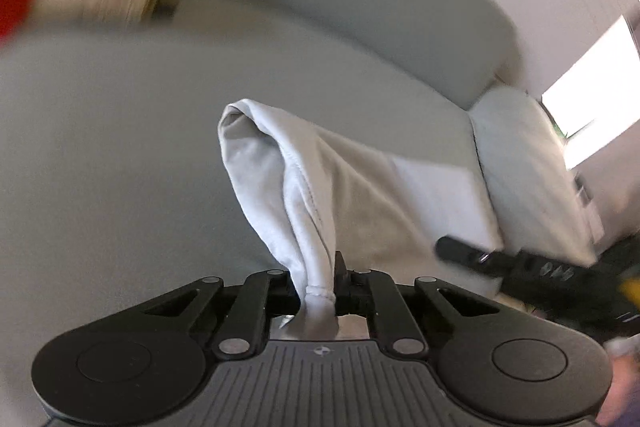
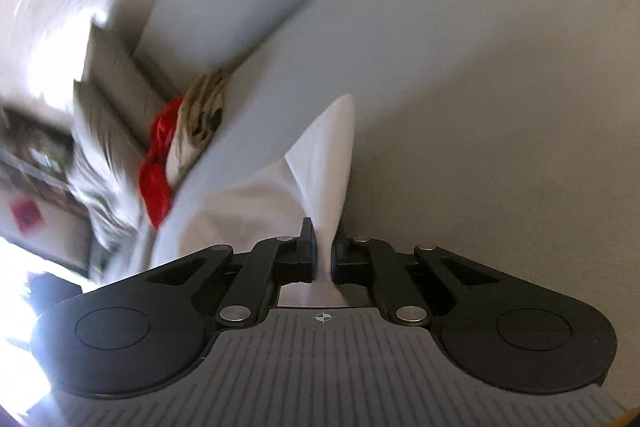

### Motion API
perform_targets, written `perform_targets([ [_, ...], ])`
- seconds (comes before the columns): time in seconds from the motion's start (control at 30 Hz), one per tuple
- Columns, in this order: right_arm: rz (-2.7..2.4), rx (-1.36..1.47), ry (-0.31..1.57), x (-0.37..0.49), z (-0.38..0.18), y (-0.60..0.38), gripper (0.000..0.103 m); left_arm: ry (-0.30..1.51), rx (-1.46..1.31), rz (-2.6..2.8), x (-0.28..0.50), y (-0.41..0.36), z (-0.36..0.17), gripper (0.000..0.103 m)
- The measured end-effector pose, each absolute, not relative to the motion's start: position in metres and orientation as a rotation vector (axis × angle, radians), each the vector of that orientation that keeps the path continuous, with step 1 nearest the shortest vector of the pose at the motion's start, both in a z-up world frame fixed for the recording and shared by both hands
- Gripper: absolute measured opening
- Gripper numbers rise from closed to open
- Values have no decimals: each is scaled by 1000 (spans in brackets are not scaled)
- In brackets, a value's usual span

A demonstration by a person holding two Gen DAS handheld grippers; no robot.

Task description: Fold clothes

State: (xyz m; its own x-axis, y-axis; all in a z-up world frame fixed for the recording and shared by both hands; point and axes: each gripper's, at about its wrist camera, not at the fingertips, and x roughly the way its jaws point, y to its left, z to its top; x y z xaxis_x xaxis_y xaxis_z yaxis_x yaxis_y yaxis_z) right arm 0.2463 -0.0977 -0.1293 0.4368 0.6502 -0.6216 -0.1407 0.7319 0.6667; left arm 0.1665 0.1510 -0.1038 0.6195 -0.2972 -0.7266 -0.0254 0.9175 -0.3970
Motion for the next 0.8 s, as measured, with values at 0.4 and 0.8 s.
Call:
perform_targets([
  [0.4,385,561,639,79,-5,-205,5,563,-162,-511,52,21,-1,8],
  [0.8,-46,498,631,47,-30,-352,5,647,-122,-629,112,-155,-82,9],
])
